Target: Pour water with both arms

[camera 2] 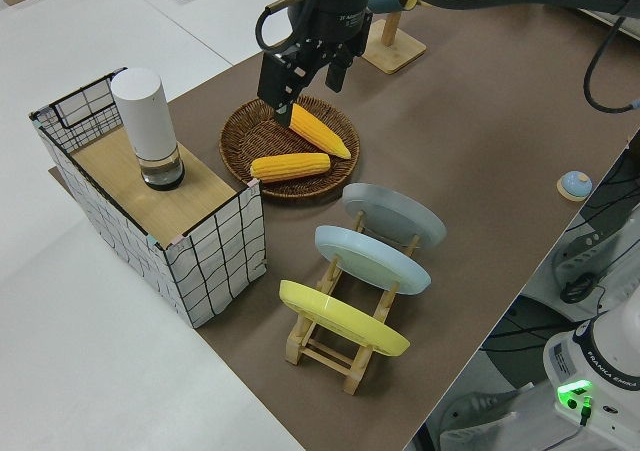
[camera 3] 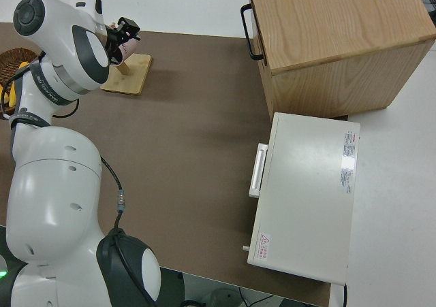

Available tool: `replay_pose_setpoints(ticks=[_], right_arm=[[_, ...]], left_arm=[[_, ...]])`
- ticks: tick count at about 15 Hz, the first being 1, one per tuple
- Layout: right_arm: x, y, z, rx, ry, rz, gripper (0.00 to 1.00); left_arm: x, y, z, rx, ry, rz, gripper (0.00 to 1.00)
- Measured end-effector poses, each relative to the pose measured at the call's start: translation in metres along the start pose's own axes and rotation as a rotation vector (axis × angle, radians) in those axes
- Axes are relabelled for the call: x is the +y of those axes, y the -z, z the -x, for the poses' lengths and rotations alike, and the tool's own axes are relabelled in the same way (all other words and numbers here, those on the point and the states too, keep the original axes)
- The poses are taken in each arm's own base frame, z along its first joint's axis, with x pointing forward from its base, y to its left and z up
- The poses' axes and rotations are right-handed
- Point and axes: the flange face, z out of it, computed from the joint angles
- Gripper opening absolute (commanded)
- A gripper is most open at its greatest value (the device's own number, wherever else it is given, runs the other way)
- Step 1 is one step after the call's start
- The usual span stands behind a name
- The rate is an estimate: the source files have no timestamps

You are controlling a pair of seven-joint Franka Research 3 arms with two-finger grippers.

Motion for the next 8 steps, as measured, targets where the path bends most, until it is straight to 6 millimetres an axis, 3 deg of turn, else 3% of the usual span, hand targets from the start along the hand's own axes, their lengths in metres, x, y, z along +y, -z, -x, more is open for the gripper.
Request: replay_pose_setpoints(ticks=[5, 8], right_arm=[[-0.01, -0.014, -0.018, 0.024, 0.016, -0.014, 0.973], [-0.014, -0.021, -0.025, 0.031, 0.02, -0.022, 0.975]], left_arm=[[-0.038, -0.009, 0.01, 0.015, 0.0, -0.005, 0.99], [-0.051, -0.011, 0.007, 0.067, 0.02, -0.01, 0.98]])
